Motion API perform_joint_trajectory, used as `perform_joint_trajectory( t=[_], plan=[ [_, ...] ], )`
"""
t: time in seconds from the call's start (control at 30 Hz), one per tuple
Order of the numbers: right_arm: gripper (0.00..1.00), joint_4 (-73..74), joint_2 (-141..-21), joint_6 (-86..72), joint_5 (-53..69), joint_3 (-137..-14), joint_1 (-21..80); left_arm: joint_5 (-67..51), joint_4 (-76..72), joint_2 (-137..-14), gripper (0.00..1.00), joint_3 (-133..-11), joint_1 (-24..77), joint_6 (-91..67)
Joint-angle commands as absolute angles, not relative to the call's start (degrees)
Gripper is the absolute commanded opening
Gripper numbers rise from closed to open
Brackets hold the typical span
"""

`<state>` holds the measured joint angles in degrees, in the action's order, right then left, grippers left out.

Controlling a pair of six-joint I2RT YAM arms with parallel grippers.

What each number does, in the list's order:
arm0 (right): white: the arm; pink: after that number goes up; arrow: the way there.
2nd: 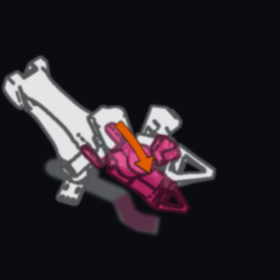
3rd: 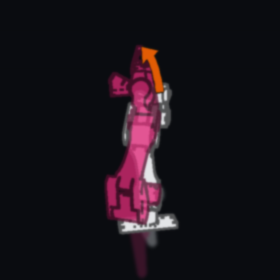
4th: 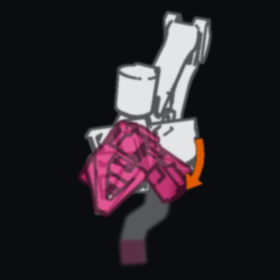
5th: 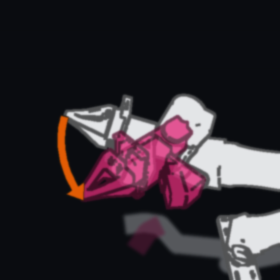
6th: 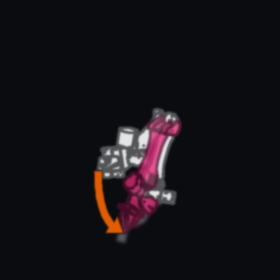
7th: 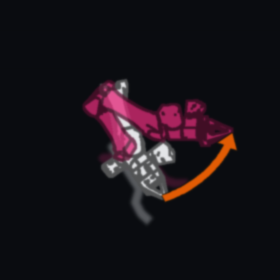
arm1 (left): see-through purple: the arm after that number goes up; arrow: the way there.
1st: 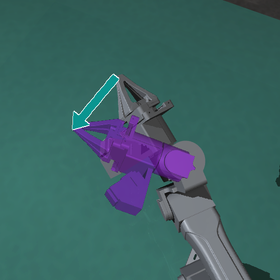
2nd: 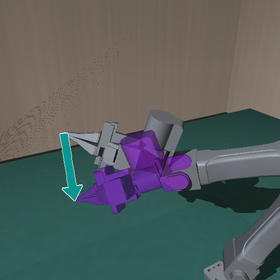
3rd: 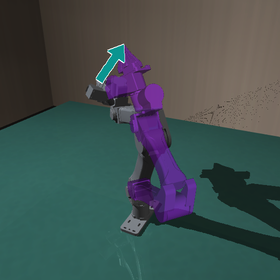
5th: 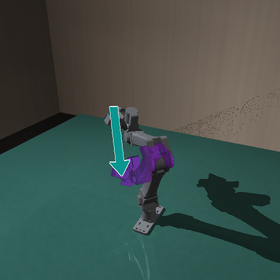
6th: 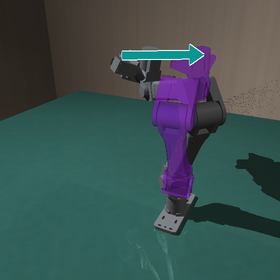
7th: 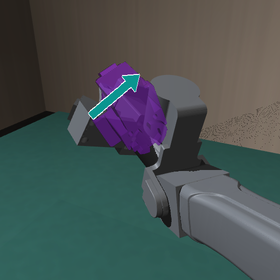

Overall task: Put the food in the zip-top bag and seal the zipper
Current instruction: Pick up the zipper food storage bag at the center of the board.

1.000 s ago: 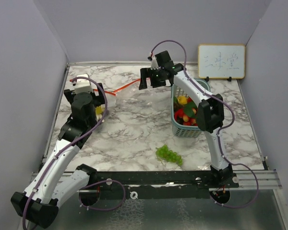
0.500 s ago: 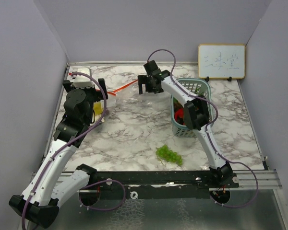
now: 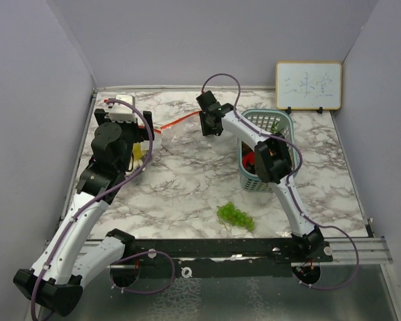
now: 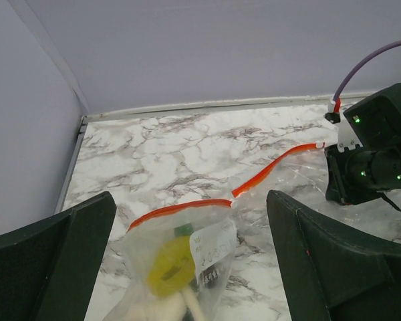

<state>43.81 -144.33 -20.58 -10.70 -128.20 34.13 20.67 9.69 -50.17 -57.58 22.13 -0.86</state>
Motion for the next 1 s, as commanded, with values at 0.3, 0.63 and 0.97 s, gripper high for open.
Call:
perform_joint_trajectory(
  t=[0.3, 0.63, 0.97],
  plan=[
    [0.02, 30.38, -114.0, -5.13, 2.18, -102.42, 34.01, 16.91, 8.94, -53.17, 0.86, -64.35, 21.71, 1.84],
    [0.02, 29.74, -92.54, 9.18, 16.67, -94.51, 33.84, 4.51, 11.19, -59.07, 0.72, -73.64, 20.86, -9.94],
    [0.02, 35.0, -85.08, 15.14, 27.51, -101.05, 33.66, -22.77, -1.24, -58.98, 0.48, -68.34, 17.97, -24.89]
  ],
)
